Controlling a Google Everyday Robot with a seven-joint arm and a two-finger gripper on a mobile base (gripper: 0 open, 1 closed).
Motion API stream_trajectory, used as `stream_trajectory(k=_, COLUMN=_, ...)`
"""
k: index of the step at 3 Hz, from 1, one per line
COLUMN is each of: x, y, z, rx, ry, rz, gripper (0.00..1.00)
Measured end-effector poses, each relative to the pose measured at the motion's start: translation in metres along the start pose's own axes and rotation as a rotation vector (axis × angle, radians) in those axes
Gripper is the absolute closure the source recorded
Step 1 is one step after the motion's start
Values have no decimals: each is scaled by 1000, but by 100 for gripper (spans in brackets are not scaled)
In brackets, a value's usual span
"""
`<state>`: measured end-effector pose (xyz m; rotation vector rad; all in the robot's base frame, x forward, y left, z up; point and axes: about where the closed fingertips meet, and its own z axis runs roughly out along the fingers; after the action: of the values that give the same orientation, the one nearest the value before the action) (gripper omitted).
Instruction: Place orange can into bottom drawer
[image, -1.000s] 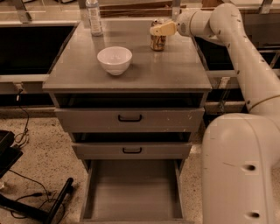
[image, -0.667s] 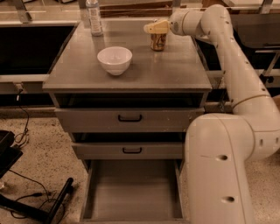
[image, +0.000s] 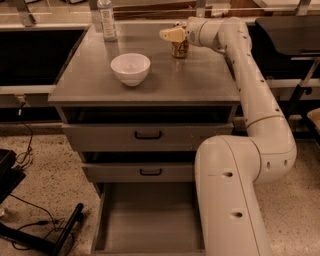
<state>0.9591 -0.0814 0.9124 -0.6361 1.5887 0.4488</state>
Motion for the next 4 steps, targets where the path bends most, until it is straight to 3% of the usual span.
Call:
stream_trajectory(k=1, x=11, y=-13, z=1, rx=32, ry=-11, rz=29, gripper=42)
stream_trajectory(k=3, x=11, y=-13, z=1, rx=32, ry=-12, rz=29, gripper=89)
stream_trajectory(k=4, x=11, y=-13, z=1, rx=32, ry=-11, rz=29, gripper=100)
